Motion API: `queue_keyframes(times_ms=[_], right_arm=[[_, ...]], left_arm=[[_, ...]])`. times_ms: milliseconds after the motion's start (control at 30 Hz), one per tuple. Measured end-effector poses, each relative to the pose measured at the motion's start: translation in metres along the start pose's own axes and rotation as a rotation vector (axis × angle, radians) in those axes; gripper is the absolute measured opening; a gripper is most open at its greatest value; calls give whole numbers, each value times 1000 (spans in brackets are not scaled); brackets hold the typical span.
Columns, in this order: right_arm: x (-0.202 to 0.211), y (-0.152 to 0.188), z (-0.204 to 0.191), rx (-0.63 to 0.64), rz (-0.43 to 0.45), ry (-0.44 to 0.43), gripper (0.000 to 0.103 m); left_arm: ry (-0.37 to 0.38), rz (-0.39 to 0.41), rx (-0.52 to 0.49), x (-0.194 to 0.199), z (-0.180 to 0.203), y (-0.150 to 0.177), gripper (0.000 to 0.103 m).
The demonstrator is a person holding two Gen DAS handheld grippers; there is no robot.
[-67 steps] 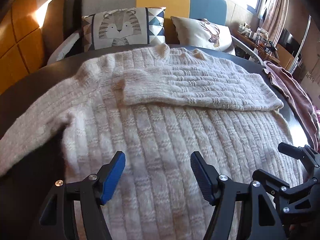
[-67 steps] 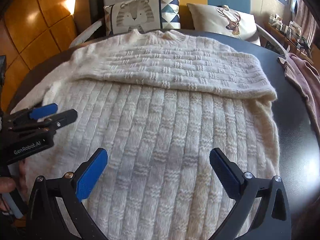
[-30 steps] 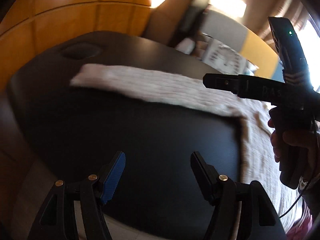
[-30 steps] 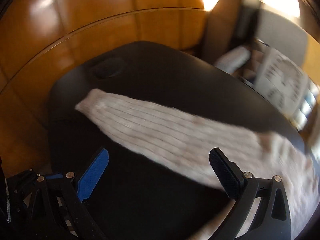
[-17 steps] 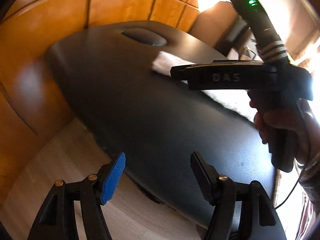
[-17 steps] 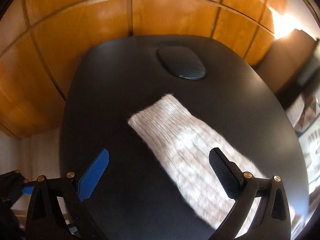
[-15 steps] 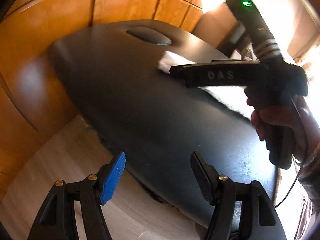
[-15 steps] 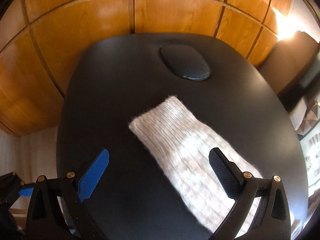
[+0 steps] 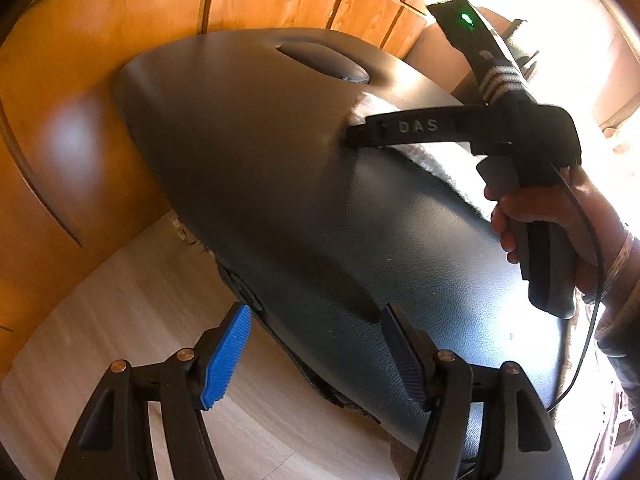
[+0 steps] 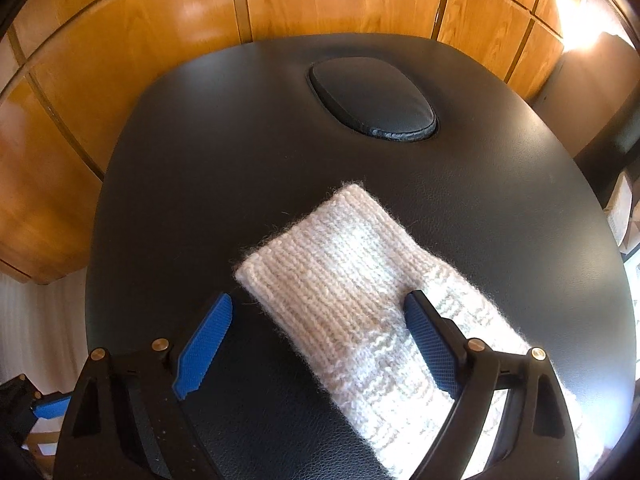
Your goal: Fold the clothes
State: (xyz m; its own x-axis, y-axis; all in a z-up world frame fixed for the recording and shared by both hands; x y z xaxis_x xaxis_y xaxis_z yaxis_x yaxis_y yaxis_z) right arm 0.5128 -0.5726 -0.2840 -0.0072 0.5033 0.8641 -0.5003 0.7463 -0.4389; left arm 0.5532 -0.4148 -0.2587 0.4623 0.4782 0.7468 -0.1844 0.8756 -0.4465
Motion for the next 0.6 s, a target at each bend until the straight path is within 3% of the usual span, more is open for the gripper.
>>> queue_keyframes(times_ms=[67,100,133,200,367,600], right_arm=[[1,-2,1,-5,-6,11,78],[1,-3,4,-15,-8,21,65],[1,-4,9,-27,-14,32,44],[1,-5,21,-51,-31,55,16],[14,0,52,-149,-26,13,16],[71,-1,117,-278,81,21,16]], left_arm=[[8,-5,0,2,3,1,69],[10,-5,-2,3,6,1,69],[12,-6,-4,4,9,1,69],[16,-4,-7,4,14,-1,69],[44,2,-3,2,28,-10,69],[160,-4,0,-19,67,-32,69]])
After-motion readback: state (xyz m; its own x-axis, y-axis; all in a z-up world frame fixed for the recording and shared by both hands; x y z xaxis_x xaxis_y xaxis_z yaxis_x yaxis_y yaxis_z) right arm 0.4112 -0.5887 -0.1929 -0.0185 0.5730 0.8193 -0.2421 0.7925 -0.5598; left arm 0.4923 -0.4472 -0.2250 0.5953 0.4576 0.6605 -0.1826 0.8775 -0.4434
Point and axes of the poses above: each gripper's, at about its wrist camera, not at the fingertips, and x roughly against the way its jaws point, z to its right, y to its underside, the point moved 6 cm from there along -x, roughly the way its jaws point, and after that the axes turned 15 degrees about y, right-handed, at the moved point
